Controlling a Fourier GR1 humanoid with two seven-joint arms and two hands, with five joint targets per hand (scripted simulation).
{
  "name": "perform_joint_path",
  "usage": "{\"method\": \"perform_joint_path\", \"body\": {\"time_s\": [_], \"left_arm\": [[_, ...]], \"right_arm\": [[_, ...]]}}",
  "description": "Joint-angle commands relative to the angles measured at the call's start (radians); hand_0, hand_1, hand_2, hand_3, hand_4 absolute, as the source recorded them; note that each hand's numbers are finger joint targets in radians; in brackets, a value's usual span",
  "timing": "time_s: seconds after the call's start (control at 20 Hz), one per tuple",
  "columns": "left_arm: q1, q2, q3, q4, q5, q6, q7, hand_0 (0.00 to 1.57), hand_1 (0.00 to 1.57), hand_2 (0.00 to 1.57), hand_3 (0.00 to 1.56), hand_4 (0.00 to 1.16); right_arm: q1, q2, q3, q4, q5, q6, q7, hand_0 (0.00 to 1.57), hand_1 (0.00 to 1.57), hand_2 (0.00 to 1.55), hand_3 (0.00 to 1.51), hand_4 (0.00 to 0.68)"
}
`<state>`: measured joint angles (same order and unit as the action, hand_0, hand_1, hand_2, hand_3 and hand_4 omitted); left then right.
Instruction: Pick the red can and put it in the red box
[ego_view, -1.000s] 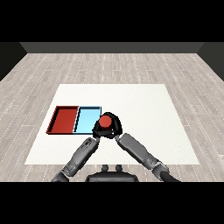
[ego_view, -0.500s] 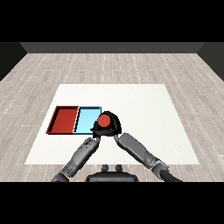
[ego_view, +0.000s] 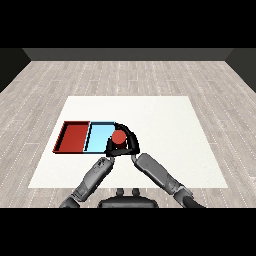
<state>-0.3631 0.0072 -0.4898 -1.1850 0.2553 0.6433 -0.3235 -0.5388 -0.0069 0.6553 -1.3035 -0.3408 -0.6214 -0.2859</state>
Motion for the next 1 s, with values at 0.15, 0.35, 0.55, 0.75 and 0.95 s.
{"method": "perform_joint_path", "body": {"time_s": [0.15, 0.35, 0.55, 0.75, 0.95], "left_arm": [[-0.016, -0.007, -0.07, -0.033, -0.015, 0.077, 0.046, 1.57, 1.57, 1.57, 1.5, 1.14], [0.032, -0.007, 0.039, 0.047, 0.007, -0.026, -0.041, 1.57, 1.57, 1.57, 1.51, 1.15], [0.044, -0.007, 0.049, -0.048, -0.075, -0.008, 0.072, 1.57, 1.57, 1.57, 1.5, 1.14], [0.054, 0.028, 0.112, 0.019, -0.048, -0.059, -0.012, 1.57, 1.57, 1.57, 1.48, 1.13], [0.022, 0.113, 0.122, -0.031, -0.103, -0.016, 0.062, 1.57, 1.57, 1.57, 1.48, 1.13]], "right_arm": [[-0.015, 0.007, -0.083, 0.084, 0.01, 0.078, -0.034, 0.0, 0.0, 0.0, 0.0, 0.0], [0.02, 0.007, -0.142, -0.015, 0.057, 0.098, 0.017, 0.0, 0.0, 0.0, 0.0, 0.0], [0.129, -0.016, -0.153, -0.143, 0.114, 0.075, 0.009, 0.0, 0.0, 0.0, 0.0, 0.0], [0.13, -0.087, -0.273, -0.215, 0.047, 0.155, 0.001, 0.0, 0.0, 0.0, 0.0, 0.0], [0.287, -0.206, -0.305, -0.4, 0.026, 0.193, -0.005, 0.0, 0.0, 0.0, 0.0, 0.0]]}}
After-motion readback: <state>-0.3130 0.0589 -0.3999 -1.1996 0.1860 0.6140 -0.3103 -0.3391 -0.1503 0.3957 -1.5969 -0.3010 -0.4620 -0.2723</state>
